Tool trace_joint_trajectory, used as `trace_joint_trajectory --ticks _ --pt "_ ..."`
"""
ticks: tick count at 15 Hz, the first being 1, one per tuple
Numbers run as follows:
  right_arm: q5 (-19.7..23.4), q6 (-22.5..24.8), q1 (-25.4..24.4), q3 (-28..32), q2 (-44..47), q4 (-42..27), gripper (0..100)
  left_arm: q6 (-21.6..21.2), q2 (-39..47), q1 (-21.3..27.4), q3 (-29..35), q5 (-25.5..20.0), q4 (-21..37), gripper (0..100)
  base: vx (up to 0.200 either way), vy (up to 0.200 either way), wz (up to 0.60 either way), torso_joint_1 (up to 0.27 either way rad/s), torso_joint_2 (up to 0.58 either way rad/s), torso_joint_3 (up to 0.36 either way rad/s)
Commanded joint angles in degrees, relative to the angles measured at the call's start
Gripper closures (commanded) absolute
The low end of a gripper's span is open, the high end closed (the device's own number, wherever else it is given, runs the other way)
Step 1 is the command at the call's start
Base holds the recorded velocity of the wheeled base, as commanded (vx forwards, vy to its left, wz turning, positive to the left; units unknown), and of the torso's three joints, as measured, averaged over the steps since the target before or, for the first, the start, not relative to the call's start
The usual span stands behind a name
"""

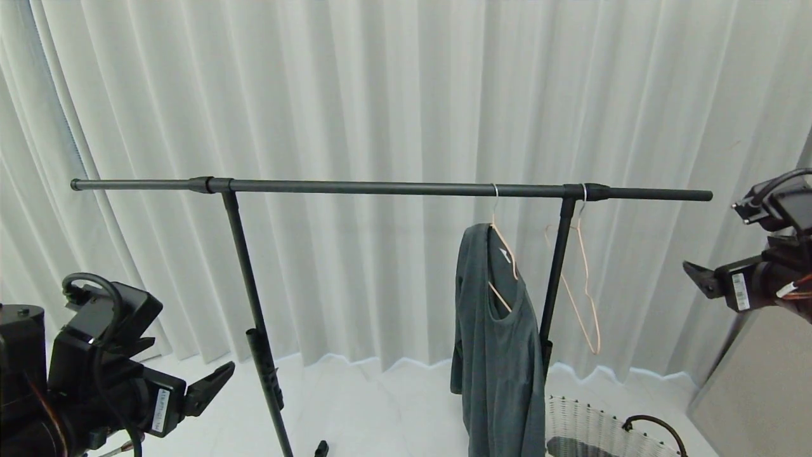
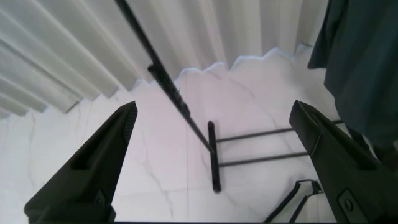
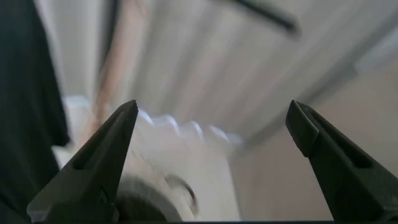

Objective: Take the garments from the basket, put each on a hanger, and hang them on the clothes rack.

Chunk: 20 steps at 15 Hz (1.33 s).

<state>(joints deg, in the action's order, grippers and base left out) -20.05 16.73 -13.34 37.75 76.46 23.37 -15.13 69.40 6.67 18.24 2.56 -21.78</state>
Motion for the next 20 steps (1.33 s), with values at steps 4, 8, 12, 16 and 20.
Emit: trace_joint_trajectory --ticks 4,8,12,16,20 --pt "-0.2 1.4 7.4 -12.2 -4.0 2.7 0 -0.1 -4.0 -0.9 -6.2 0.6 0.0 0 0.000 0.000 0.00 0.000 0.00 0.000" --pt "-0.2 3.4 11.8 -18.7 -7.9 2.7 0 0.0 -12.3 -1.5 -16.3 8.3 0.0 0 0.000 0.000 0.00 0.000 0.00 0.000" --pt "-0.2 4.3 12.2 -26.1 -10.0 2.7 0 0.2 -24.6 -1.7 -18.2 8.5 11.8 0 -0.150 0.000 0.00 0.003 0.00 0.001" --pt "-1.9 4.4 12.5 -31.2 -13.4 2.5 0 0.3 -31.9 -3.2 -17.8 9.0 19.5 0 0.000 0.000 0.00 0.000 0.00 0.000" --pt "-1.9 4.5 12.5 -37.8 -18.2 2.4 0 4.0 -29.2 -3.9 -17.9 9.9 19.5 0 0.000 0.000 0.00 0.000 0.00 0.000"
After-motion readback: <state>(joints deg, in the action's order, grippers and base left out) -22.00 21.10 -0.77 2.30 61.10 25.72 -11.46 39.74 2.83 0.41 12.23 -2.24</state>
